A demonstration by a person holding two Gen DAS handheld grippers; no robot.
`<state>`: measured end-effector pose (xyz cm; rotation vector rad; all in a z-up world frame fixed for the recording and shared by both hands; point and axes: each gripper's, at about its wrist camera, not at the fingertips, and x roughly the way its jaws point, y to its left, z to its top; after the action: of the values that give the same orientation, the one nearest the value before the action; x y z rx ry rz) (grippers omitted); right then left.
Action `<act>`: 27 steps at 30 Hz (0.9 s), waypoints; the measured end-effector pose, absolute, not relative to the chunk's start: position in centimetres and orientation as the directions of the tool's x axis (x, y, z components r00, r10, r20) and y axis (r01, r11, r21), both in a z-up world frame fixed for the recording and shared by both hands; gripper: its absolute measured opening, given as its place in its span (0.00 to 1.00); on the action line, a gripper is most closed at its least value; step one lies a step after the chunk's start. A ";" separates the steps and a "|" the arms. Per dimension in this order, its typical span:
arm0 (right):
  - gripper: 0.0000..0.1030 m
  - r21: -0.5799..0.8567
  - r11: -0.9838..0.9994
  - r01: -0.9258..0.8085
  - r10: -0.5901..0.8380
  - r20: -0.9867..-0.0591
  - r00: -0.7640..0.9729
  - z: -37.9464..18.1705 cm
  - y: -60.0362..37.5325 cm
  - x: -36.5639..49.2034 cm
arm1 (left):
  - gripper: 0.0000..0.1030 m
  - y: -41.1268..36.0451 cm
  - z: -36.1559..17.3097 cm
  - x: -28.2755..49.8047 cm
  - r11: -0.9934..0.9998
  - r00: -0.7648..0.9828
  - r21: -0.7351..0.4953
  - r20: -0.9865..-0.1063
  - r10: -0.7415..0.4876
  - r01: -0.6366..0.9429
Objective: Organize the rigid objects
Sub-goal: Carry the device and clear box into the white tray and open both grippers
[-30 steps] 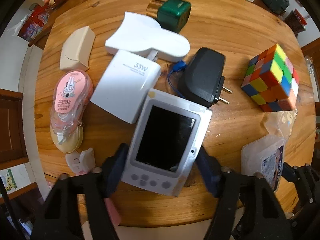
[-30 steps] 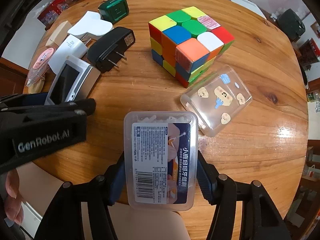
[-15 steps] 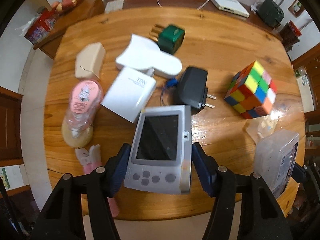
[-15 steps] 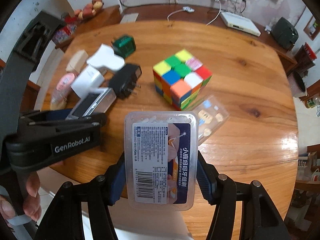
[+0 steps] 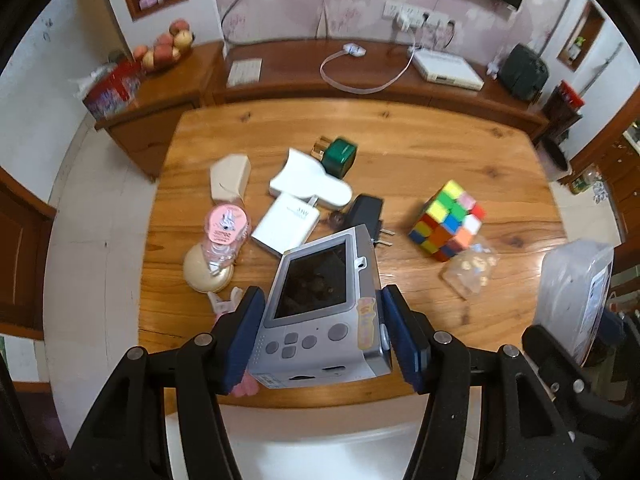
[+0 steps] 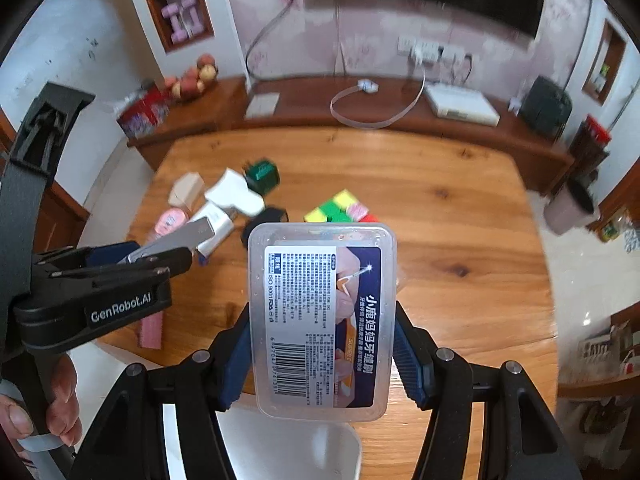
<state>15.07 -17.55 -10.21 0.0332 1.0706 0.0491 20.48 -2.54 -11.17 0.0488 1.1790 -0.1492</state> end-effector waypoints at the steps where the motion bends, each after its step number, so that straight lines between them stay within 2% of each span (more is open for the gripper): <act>1: 0.61 0.044 0.999 -0.029 0.052 -0.862 0.505 -9.3 -17.6 14.4 | 0.62 -2.6 -10.6 20.1 0.988 0.390 -0.039 -0.916 -0.094 0.148; 8: 0.61 0.047 0.997 -0.062 0.076 -0.788 0.611 -4.9 -17.9 9.8 | 0.62 -2.2 -6.2 14.9 0.978 0.490 -0.053 -0.860 -0.146 0.200; 14: 0.61 0.049 0.992 -0.116 0.112 -0.761 0.638 -3.6 -17.2 5.9 | 0.62 -0.7 -4.3 9.5 0.969 0.533 -0.060 -0.826 -0.182 0.238; 20: 0.61 0.056 0.983 -0.176 0.156 -0.764 0.626 -4.1 -15.7 2.5 | 0.62 0.8 -4.8 4.9 0.966 0.546 -0.080 -0.812 -0.207 0.247; 27: 0.61 -0.032 0.973 -0.230 0.119 -0.781 0.613 -7.1 -13.0 -0.6 | 0.62 0.6 -8.0 1.9 0.967 0.515 -0.092 -0.832 -0.206 0.238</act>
<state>-0.63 -13.04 -7.06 -0.1336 0.8894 0.2017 1.88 0.60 -8.03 0.0356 0.9948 -0.2668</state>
